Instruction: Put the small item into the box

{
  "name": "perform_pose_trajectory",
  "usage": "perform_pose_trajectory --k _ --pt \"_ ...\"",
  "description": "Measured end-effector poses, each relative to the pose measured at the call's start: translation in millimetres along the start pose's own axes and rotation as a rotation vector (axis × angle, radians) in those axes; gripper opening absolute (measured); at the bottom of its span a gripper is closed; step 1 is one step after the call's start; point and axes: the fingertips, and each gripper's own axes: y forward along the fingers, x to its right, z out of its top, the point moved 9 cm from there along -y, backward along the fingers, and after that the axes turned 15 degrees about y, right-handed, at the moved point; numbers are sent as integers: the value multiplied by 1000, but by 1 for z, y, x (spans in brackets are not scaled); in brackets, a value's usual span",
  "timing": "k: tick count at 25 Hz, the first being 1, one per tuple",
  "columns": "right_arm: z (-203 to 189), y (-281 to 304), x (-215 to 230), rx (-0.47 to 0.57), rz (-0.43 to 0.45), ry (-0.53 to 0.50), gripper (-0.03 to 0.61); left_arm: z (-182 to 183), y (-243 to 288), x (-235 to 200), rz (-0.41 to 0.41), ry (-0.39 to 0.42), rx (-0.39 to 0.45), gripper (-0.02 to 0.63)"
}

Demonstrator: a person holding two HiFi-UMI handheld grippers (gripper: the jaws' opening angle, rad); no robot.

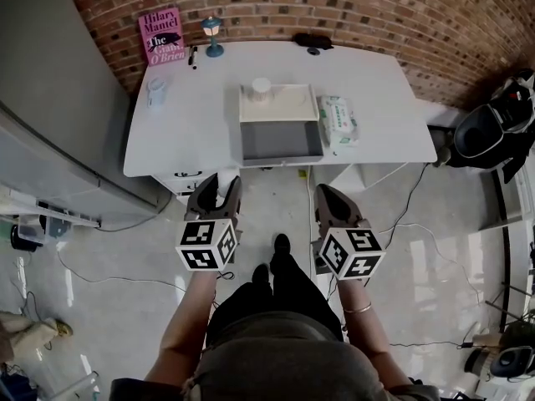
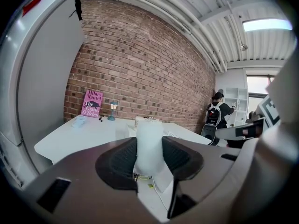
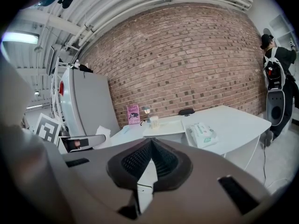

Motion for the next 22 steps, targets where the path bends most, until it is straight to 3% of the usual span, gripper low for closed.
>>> perform_pose_trajectory --k 22 --pt "58 93 33 -22 73 -22 6 28 79 -26 69 -8 17 173"
